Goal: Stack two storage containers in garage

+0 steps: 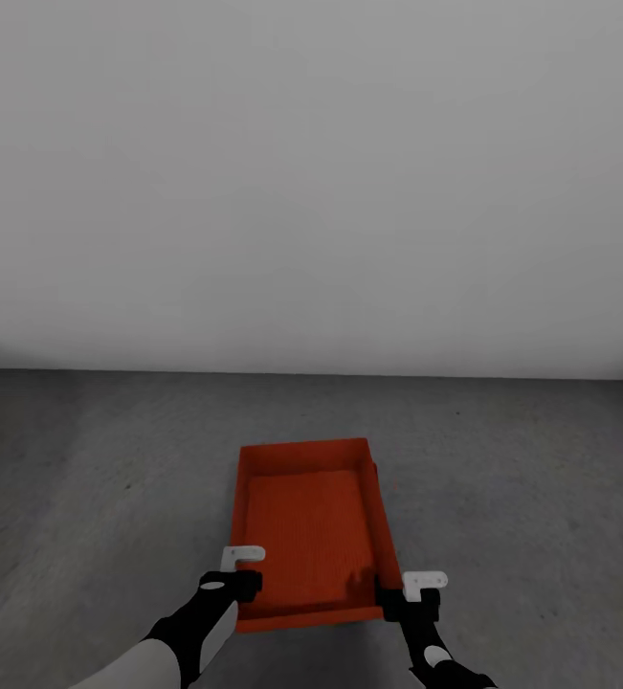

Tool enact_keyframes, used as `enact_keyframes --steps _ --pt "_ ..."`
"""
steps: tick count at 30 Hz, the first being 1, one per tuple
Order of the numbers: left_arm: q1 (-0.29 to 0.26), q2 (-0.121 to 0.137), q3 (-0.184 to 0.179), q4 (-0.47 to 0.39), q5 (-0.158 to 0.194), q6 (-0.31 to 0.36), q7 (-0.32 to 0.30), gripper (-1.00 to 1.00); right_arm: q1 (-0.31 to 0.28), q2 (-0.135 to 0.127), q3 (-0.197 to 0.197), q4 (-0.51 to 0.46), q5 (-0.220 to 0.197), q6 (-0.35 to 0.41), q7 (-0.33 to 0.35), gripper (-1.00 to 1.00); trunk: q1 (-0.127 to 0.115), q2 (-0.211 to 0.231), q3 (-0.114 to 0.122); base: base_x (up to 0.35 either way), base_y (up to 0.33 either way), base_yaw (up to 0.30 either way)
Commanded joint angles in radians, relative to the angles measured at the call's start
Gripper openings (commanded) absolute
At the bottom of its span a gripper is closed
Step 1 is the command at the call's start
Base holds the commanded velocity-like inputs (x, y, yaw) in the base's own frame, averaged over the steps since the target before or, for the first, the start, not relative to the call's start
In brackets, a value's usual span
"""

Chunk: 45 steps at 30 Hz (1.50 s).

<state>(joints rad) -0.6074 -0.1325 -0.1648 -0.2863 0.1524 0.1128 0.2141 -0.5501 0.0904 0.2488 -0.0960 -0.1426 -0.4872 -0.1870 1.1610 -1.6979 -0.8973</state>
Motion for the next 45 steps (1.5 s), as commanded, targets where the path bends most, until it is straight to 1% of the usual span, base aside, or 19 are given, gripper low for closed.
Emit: enact_keyframes --steps 1,9,45 --pt "0.000 0.001 -0.009 -0.002 0.010 0.005 0.007 1.00 -0.001 0.000 0.009 0.001 -0.010 -0.003 -0.003 1.00 0.000 0.000 -0.001 0.000 0.000 0.000" --pt "0.000 0.001 -0.009 -0.002 0.011 0.005 0.007 1.00 -0.001 0.001 0.009 0.001 -0.011 -0.003 -0.003 1.00 0.000 0.000 -0.001 0.000 0.000 0.000" --pt "0.000 0.001 -0.009 0.002 0.012 0.005 0.007 1.00 -0.001 0.002 0.009 0.001 -0.011 -0.004 -0.004 1.00 -0.138 0.252 0.112 0.000 0.000 0.000"
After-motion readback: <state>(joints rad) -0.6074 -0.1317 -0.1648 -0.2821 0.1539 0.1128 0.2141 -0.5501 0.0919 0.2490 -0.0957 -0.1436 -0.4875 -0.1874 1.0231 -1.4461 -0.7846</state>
